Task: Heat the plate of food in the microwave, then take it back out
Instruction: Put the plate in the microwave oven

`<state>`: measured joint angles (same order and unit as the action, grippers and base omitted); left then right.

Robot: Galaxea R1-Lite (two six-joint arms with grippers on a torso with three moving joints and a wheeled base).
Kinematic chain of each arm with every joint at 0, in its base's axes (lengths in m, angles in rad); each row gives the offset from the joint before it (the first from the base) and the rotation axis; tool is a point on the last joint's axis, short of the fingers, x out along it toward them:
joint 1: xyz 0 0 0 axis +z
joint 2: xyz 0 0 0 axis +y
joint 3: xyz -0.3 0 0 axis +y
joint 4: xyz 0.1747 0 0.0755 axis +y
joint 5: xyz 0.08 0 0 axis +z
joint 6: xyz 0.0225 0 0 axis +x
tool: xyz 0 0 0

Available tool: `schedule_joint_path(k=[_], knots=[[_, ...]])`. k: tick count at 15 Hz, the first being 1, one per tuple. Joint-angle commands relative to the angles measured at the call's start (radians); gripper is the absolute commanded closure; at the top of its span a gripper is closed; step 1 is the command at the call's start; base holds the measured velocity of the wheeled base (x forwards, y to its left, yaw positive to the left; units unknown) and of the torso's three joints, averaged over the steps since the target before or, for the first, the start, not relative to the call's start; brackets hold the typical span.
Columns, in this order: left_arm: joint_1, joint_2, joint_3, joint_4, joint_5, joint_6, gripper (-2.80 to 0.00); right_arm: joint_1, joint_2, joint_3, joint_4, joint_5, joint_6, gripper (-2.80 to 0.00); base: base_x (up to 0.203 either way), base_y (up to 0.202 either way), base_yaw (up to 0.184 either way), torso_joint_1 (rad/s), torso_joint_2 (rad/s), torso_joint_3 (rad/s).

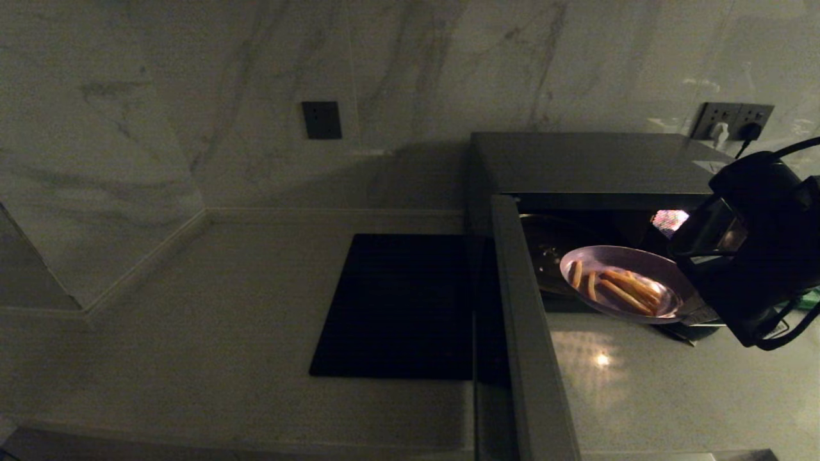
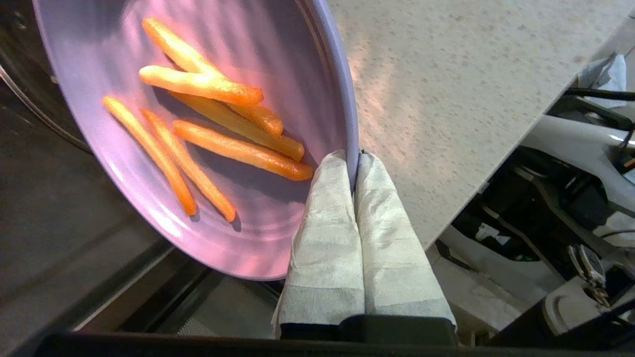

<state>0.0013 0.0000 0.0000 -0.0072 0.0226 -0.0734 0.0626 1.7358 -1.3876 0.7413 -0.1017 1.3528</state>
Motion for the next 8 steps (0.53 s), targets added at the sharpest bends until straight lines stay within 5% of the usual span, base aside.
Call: schedule_joint_path(k=[1,8], knots=[[0.000,0.001,0.000,0.000,0.000,0.000,0.00,0.007,0.034,-0.034,0.004,0.007,0.004,0.00,0.000,0.000,0.000,0.000,0.00,0.000],[0.000,0.001,0.000,0.000,-0.001,0.000,0.00,0.026,0.053,-0.051,0.021,0.016,-0.064,0.00,0.000,0.000,0.000,0.000,0.00,0.000]])
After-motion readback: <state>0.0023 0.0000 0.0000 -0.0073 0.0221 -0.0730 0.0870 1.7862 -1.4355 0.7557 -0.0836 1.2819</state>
